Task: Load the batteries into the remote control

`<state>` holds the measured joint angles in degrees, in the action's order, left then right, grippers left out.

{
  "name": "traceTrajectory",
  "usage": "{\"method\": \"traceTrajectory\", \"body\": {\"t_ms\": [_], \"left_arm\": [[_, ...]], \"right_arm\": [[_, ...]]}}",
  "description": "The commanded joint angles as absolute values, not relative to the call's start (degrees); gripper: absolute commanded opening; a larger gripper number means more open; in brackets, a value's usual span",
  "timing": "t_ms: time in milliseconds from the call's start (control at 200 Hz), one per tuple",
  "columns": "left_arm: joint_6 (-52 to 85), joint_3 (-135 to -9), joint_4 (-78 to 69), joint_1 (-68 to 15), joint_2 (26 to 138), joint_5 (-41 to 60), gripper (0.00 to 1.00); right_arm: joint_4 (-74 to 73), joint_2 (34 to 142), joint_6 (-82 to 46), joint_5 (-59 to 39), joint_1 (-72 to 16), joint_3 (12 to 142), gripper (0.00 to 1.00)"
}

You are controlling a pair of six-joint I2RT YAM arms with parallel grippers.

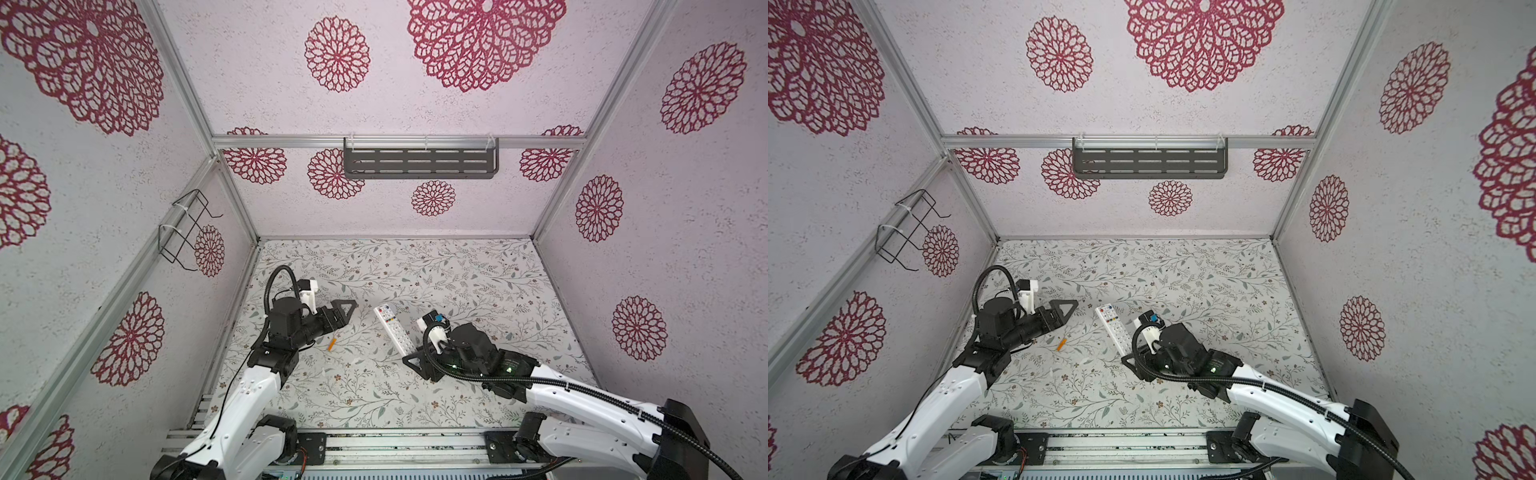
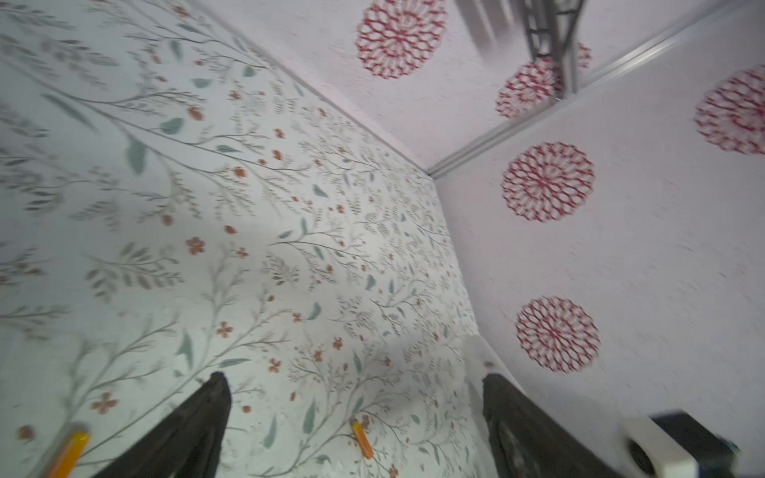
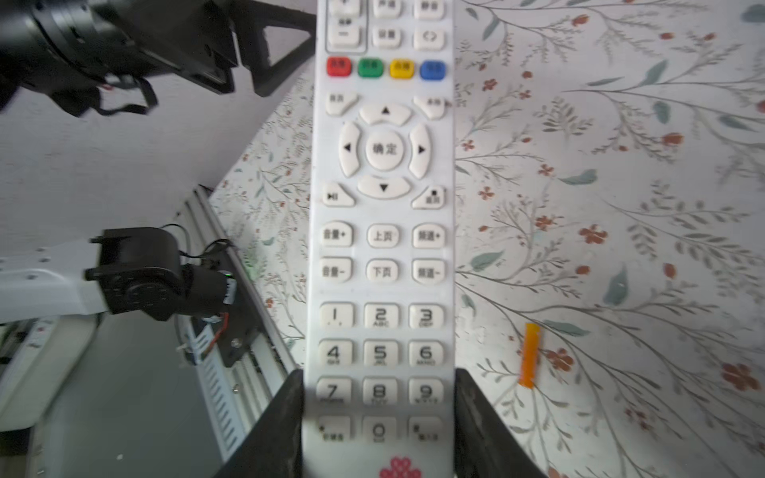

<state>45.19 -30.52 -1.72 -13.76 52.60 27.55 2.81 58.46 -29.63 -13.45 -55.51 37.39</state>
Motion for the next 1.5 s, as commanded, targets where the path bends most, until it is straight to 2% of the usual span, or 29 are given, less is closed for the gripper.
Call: {"method": "traceTrajectory", "body": {"t_ms": [0, 215, 386, 561, 646, 731, 821, 1046, 1137, 1202, 1357, 1452, 1497], "left_arm": [[43.87, -28.38, -8.61, -17.81, 48.66, 33.36, 0.97], [47.29, -26.32, -20.54, -21.31, 46.8, 41.84, 0.97], [51.45, -24.62, -32.07, -22.13, 47.1, 46.61, 0.97], [54.4, -25.11, -38.86, -22.24, 47.83, 50.21, 0.98], [54.09, -25.48, -38.98, -22.4, 48.16, 50.49, 1.0], [54.1, -25.87, -39.52, -22.37, 48.9, 50.84, 0.95], [53.7, -26.26, -39.55, -22.4, 49.54, 50.98, 0.85], [52.62, -26.47, -38.95, -22.4, 50.01, 49.92, 0.47], [51.83, -26.97, -37.7, -22.37, 49.97, 49.71, 0.33], [51.01, -27.37, -36.08, -22.24, 49.86, 49.3, 0.28], [47.05, -29.44, -26.18, -22.31, 48.97, 45.61, 0.25], [42.67, -32.86, -14.6, -22.27, 47.46, 40.16, 0.26], [41.18, -34.86, -8.85, -22.24, 46.9, 36.33, 0.32]], "right_arm": [[-7.28, 58.48, -32.81, -27.44, -54.82, 39.29, 0.39], [-13.43, 58.86, -38.31, -37.35, -54.13, 40.47, 0.38], [-21.58, 59.44, -43.6, -40.47, -53.61, 38.98, 0.38], [-41.55, 62.3, -56.16, -43.07, -51.34, 33.76, 0.38], [-45.39, 64.37, -58.52, -43.92, -51.24, 33.44, 0.38], [-45.35, 65.83, -58.67, -44.27, -51.23, 33.99, 0.37], [-45.08, 66.56, -58.5, -44.41, -51.24, 34.28, 0.37], [-43.42, 66.91, -57.02, -43.6, -51.24, 34.28, 0.4], [-42.18, 67.03, -55.84, -43.17, -51.24, 34.36, 0.44], [-39.85, 66.91, -54.13, -42.29, -51.23, 34.75, 0.51], [-29.73, 64.91, -45.87, -38.34, -51.56, 37.32, 0.79], [-15.94, 62.85, -36.26, -30.65, -53.11, 41.07, 0.87], [-10.52, 62.45, -32.24, -26.44, -54.41, 43.24, 0.9]]}}
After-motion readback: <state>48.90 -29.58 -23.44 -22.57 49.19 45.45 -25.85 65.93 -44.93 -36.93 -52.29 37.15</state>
